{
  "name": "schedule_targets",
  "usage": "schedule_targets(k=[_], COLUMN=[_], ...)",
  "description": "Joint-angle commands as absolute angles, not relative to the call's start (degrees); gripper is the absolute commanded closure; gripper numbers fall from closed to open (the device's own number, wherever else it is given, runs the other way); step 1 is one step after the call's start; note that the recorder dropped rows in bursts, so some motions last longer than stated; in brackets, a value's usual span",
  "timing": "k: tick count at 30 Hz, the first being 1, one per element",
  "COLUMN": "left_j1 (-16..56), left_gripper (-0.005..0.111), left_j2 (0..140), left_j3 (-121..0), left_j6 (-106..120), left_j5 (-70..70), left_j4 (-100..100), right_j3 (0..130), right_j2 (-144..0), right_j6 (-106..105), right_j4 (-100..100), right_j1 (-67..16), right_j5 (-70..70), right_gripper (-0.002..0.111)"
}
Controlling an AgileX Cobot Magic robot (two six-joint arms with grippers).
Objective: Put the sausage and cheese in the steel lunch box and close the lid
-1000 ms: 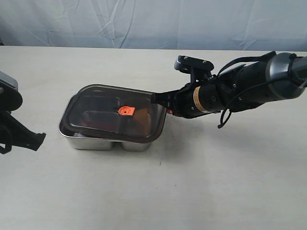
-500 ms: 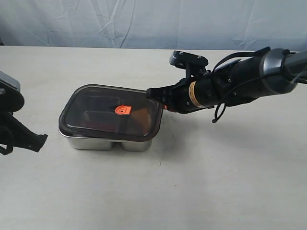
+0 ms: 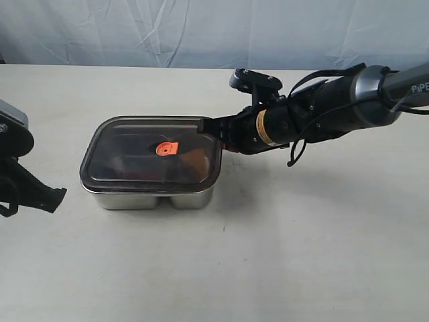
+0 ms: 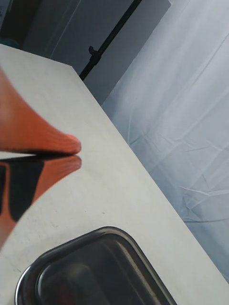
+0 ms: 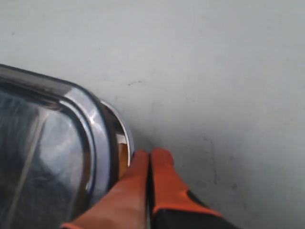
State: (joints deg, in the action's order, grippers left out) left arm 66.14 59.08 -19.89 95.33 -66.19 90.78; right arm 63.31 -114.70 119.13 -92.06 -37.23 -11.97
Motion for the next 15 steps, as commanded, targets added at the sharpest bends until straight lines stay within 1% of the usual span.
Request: schedule_targets(k=[1,10,15], left_j1=[66.34,66.34,66.34], left_gripper=[0.106,0.106,0.106], left_j2=[58.69,58.69,58.69], left_j3=[-20.17,-20.17,-20.17], left_j6=[94.78,94.88,95.01], left_j5=[-65.94,-66.04,-67.22], left_j4=[90.46,90.46,90.46], right_j3=[64.35,64.25,63.12], right_j2=[-114.52,-114.52,-114.24], right_j6=[120.95,120.95,120.95], right_j4=[-92.14,-95.29,-96.78], right_j1=[-37.24,-37.24,-37.12], right_j5=[-14.40,-15.98,-11.51], right_gripper=[0.109,0.109,0.109])
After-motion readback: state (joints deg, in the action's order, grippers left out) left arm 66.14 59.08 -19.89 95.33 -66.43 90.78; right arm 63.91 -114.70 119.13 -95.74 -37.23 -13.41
